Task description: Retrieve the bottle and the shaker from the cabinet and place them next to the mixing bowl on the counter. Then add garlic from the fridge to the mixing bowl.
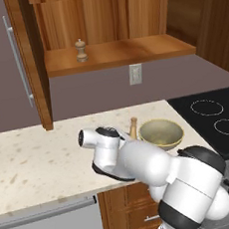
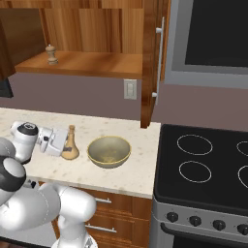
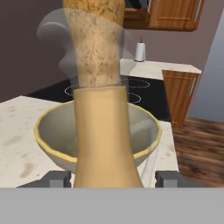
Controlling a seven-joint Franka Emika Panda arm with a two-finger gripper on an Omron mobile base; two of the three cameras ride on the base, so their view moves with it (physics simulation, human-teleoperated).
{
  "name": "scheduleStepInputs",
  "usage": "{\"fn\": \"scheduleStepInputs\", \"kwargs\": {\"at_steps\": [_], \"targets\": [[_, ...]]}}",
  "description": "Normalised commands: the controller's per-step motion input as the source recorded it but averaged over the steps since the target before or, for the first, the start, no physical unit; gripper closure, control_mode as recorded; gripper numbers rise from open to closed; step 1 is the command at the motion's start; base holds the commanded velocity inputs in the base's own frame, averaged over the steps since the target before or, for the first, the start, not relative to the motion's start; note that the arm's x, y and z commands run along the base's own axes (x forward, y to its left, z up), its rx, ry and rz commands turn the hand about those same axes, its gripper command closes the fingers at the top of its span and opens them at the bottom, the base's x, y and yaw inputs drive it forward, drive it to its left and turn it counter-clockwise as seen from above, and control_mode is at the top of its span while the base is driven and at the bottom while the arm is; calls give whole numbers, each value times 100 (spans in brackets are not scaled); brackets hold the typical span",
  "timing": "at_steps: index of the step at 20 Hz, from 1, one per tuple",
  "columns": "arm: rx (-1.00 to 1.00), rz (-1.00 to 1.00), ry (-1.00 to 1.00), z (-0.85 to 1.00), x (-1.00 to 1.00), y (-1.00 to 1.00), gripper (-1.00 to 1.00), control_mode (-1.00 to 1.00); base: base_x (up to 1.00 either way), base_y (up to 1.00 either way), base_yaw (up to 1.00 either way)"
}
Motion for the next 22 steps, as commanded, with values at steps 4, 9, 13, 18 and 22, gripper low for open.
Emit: {"fn": "scheduleStepInputs", "kwargs": {"at_steps": [4, 9, 13, 18, 22], "targets": [[0, -1, 0, -8, 0, 0, 100, -100, 0, 0, 0], [-2, -2, -2, -2, 4, 0, 100, -100, 0, 0, 0], [-2, -3, 0, 0, 32, 0, 100, -100, 0, 0, 0], [0, -3, 0, 0, 32, 0, 100, -100, 0, 0, 0], [0, -1, 0, 0, 22, 0, 100, -100, 0, 0, 0]]}}
